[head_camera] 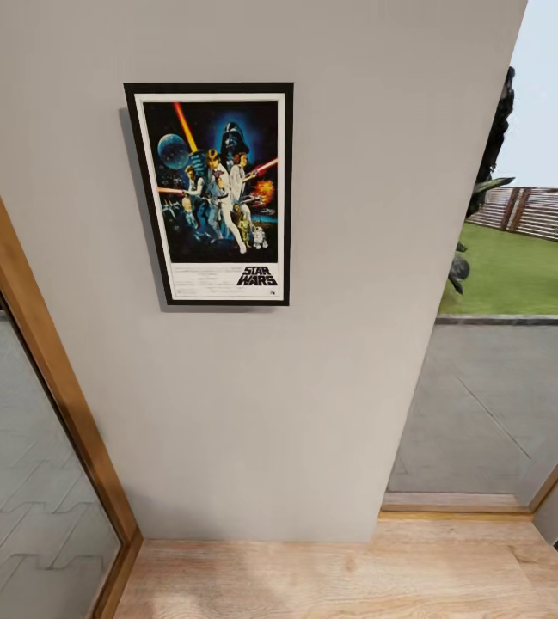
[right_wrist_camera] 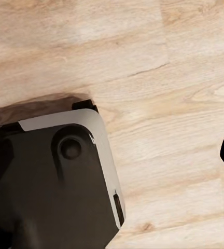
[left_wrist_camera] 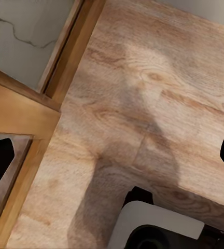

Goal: Pick up the poster from the kitchen countertop and hang it on one of the wall nails in the kitchen.

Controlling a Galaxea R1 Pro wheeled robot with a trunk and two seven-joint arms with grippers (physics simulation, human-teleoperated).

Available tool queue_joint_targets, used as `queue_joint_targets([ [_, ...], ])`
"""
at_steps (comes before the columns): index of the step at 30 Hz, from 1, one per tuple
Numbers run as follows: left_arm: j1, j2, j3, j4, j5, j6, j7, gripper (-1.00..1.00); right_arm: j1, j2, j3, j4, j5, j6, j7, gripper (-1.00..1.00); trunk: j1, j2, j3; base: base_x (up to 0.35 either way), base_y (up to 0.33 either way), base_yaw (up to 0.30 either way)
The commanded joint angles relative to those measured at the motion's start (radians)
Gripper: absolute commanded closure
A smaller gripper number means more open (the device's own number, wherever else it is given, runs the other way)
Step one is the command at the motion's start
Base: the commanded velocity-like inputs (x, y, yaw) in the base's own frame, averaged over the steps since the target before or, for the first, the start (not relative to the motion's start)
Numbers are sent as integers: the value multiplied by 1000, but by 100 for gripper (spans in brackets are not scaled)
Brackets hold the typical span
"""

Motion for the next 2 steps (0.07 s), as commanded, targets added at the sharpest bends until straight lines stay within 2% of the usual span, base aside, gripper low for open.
queue_joint_targets([
  [1,-1,0,1,2,9,-3,-7,-100,-2,0,-6,5,-7,-7,7,-100,1,-2,-2,0,0,0],
  [2,-1,0,1,2,6,-3,-6,-100,-2,0,-7,5,-8,-7,7,-100,1,-2,-2,0,0,0],
])
